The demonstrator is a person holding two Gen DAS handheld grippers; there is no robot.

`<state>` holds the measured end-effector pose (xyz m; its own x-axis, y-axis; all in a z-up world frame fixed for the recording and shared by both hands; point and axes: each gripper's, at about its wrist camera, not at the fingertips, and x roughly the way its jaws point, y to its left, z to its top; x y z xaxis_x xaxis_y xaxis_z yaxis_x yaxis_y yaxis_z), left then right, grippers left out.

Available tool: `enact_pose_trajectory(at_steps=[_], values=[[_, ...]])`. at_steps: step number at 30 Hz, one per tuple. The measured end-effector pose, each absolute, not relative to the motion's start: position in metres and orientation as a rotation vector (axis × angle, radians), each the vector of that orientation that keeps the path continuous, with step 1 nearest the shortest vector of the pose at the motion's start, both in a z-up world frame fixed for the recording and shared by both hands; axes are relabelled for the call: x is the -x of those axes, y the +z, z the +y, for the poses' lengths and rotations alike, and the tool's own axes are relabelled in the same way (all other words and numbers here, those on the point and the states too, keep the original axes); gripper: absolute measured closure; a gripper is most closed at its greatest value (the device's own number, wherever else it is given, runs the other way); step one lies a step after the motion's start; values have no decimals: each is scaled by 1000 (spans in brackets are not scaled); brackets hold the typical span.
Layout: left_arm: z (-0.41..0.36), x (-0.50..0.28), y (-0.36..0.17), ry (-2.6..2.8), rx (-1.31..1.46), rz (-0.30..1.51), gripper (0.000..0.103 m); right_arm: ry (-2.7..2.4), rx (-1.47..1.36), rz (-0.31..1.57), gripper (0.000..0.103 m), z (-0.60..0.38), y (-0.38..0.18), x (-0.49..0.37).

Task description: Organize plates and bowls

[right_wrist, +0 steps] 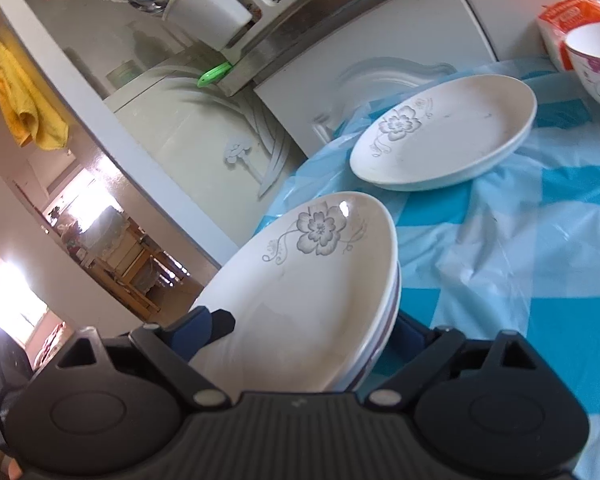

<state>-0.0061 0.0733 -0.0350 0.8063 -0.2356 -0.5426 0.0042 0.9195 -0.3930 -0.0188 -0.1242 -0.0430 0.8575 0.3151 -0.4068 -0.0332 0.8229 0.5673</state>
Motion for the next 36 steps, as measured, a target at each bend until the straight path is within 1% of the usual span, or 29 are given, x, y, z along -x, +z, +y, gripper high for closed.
enact_pose_trajectory(at_steps=[2,3,4,5,6,7,9,11,12,13,14,18,24,30,36], values=[[73,6,-35,-133,381,622,60,205,-572,511,9,-124,-43,19],[73,7,-35,-132,378,621,57,211,-571,509,9,-125,-44,20],[74,7,-34,-125,377,622,47,214,-569,507,9,-126,-44,20],[75,6,-34,-114,376,619,43,196,-554,502,6,-126,-43,23],[76,7,-33,-109,372,616,34,172,-528,494,5,-126,-42,27],[76,8,-32,-102,364,610,30,157,-507,484,1,-127,-41,31],[77,10,-29,-81,347,602,28,145,-498,459,1,-133,-40,41],[78,13,-26,-64,340,587,23,130,-510,439,1,-140,-39,50],[79,15,-24,-58,338,579,16,123,-515,430,1,-145,-39,53],[80,17,-21,-56,334,567,8,117,-523,416,1,-149,-40,57],[81,20,-19,-58,330,553,3,103,-532,404,1,-152,-40,59],[83,27,-9,-69,322,528,0,50,-566,357,1,-168,-42,65],[81,35,6,-96,331,479,0,-7,-608,266,1,-189,-37,66],[70,29,23,-152,303,498,0,-71,-653,253,1,-207,-27,47],[59,19,37,-192,304,505,0,-116,-729,257,1,-229,-33,17]])
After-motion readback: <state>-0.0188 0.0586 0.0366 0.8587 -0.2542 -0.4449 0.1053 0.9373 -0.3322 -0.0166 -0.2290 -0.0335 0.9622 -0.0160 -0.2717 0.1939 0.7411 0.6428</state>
